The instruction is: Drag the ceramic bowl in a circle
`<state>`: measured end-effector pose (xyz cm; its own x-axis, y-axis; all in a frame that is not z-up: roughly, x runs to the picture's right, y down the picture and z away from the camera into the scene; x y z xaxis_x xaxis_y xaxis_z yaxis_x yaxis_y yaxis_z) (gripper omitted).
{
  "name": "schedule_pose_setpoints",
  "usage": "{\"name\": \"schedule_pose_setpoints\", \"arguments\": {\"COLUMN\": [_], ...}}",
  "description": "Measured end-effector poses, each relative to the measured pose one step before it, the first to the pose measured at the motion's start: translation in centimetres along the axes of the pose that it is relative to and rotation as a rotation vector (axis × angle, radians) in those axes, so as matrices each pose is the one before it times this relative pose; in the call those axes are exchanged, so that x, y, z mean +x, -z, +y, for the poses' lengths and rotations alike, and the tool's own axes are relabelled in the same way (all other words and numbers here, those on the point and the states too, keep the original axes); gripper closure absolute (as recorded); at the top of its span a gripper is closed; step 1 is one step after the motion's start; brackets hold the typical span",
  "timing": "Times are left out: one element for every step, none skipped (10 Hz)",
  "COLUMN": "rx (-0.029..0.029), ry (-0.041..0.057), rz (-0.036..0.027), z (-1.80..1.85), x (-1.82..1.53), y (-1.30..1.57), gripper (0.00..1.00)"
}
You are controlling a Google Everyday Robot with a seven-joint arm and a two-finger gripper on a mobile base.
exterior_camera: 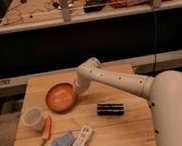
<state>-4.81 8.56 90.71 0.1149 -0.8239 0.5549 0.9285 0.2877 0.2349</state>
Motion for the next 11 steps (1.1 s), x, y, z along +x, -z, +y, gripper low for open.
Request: {"name": "schedule_pose_setpoints", "arguments": {"rx": [-0.01669, -0.01793, -0.01192, -0.00522, 0.00279, 0.01424, 0.01018, 0.00999, 0.00874, 0.00573, 0.0057], "ry": [-0.02577, -0.03231, -0.02914, -0.03393, -0.01266, -0.00058, 0.00688, 0.01879, 0.0296, 0.02356, 0.02429], "rz": [0.0097, 0.01158, 0.00852, 0.00963, 0.00583, 0.01547, 0.00856, 0.0101, 0.00468, -0.00238, -0.00341], "z": [1.51, 1.877, 1.621, 1.617, 0.785, 0.517, -0.095, -0.283, -0.598, -0.545, -0.728], "x": [0.213, 0.02, -0.149, -0.552, -0.692, -1.412, -0.955, -1.373, -1.373, -0.998, -0.996], "y": [0.469, 0.59, 0.446, 0.569, 0.484, 1.013, 0.681, 0.868, 0.647, 0.108, 0.0], "gripper": [1.0, 1.0, 1.0, 1.0, 1.0, 1.0, 1.0, 1.0, 1.0, 1.0, 1.0]}}
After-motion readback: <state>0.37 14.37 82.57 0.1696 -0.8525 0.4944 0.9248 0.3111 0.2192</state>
